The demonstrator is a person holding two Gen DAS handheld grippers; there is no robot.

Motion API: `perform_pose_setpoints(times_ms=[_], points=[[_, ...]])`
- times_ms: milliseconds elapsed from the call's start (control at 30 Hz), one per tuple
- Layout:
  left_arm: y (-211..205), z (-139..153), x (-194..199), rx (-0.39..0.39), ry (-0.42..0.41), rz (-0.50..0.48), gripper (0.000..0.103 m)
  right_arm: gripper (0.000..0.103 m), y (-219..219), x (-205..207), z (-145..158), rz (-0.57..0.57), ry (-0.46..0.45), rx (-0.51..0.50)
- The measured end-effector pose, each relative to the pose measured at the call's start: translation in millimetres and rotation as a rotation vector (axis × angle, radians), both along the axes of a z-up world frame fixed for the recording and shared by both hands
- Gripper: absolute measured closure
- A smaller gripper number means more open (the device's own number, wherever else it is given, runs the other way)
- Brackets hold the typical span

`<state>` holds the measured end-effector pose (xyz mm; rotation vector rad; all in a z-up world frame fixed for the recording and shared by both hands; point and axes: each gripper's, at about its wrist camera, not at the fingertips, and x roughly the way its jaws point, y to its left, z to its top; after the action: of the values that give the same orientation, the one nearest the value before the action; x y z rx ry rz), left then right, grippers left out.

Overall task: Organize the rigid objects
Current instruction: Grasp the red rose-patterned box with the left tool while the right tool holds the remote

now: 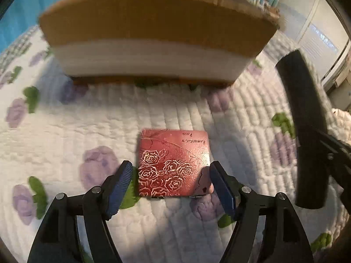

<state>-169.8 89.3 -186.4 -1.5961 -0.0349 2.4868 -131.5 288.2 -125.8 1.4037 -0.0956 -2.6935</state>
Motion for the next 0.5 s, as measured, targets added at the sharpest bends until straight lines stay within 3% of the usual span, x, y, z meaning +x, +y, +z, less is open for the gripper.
perform_pose_setpoints(times_ms=[100, 200, 333, 500], points=[[6.3, -11.5, -8.4, -0.042, -0.014, -0.002, 0.022, 0.084, 0.9, -3.7, -5.7, 0.0, -0.012, -0.013], [16.6, -15.1, -13.2, -0.109, 0.033, -0.026, 0.017, 0.084, 1.5, -7.1, -9.5, 0.004, -0.023, -0.023], [10.0, -5.3, -8.5, -0.074, 0.055, -0.022, 0.031, 0.084, 2.4, -7.0, -10.5, 0.006, -0.026, -0.026], [-3.7, 8.2, 6.7, -0.039, 0.057, -0.02, 0.031, 0.084, -1.6, -3.2, -4.1, 0.016, -0.009, -0.016]])
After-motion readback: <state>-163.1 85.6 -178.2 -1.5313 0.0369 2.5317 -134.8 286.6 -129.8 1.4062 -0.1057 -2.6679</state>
